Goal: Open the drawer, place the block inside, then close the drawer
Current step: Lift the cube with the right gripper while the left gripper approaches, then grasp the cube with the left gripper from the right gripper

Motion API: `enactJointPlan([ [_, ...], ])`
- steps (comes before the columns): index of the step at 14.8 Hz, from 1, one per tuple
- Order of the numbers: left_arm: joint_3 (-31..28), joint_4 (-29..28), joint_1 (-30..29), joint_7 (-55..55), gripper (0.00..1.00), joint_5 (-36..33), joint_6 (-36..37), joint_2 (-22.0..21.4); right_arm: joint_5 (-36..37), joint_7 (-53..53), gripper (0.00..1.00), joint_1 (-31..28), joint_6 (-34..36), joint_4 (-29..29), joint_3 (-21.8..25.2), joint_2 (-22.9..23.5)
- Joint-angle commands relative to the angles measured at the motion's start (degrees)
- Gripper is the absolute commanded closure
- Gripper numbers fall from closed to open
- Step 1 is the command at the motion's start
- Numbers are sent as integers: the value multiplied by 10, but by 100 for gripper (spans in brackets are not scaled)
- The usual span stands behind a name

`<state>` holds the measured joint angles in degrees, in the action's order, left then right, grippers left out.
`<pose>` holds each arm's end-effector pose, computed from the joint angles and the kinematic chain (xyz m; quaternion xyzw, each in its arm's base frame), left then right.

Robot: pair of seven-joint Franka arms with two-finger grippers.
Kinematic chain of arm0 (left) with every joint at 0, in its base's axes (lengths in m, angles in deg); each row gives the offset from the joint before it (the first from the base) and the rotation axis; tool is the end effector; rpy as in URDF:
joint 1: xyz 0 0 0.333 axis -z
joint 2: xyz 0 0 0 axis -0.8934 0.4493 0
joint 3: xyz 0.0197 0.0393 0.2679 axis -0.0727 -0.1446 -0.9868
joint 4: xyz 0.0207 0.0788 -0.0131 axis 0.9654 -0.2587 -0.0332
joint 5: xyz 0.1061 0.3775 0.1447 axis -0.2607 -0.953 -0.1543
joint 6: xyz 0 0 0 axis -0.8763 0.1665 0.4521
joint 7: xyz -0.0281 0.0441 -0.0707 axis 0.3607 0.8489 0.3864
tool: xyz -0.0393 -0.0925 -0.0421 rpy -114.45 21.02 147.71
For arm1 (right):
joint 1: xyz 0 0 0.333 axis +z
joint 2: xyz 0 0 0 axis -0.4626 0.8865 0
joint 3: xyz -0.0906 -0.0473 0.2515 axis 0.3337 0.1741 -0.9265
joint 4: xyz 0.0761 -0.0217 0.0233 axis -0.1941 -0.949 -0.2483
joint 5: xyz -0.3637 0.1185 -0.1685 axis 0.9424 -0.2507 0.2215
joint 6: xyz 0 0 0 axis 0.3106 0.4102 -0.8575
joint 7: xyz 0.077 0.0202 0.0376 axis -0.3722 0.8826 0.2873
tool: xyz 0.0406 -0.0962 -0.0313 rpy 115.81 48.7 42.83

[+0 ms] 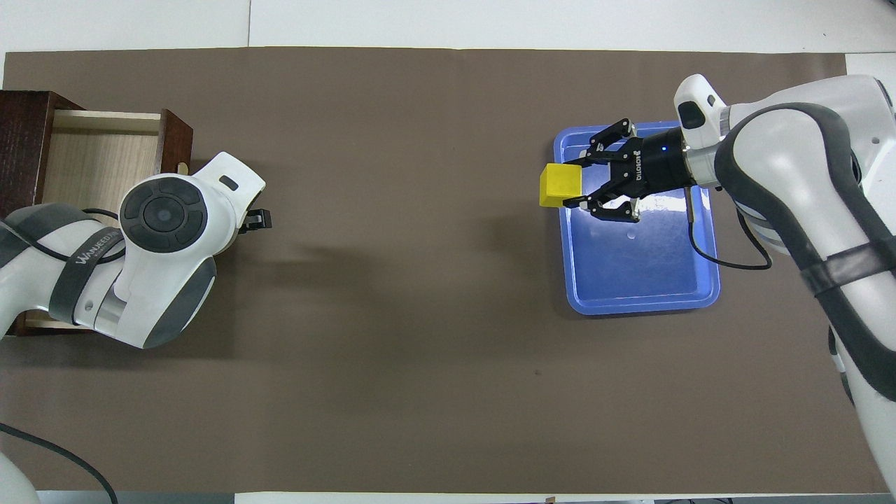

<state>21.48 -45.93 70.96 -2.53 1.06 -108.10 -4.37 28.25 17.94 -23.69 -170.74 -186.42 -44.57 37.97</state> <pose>0.5650 -0.1574 0.3392 -0.9849 -0.0391 -0.0830 0.1470 0.6356 0.1300 0.3716 -0.6934 -0.6109 -0.2387 0.2984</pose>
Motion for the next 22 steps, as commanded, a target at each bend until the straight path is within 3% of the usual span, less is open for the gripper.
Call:
enactJointPlan([
  [1,-2,116,18,5,0,37,123,30,20,-82,100,42,-4,-8,0,-31],
  [4,-7,202,11,21,0,144,210,24,19,-126,100,77,-9,0,0,-36],
  [7,-5,228,16,194,0,179,259,4,21,-158,100,115,-21,17,0,-34],
  [9,-1,229,31,369,0,197,248,4,24,-158,100,148,-87,17,-1,-32],
  [12,-1,233,67,545,0,252,235,15,24,-174,100,201,-148,14,-1,-29],
  [14,-2,269,109,681,0,250,235,57,24,-183,100,220,-170,11,-1,-29],
  [16,-2,277,131,766,0,249,229,68,25,-183,100,229,-183,10,-1,-29],
  [22,-3,271,156,832,0,248,168,82,29,-179,100,243,-205,2,-1,-29],
])
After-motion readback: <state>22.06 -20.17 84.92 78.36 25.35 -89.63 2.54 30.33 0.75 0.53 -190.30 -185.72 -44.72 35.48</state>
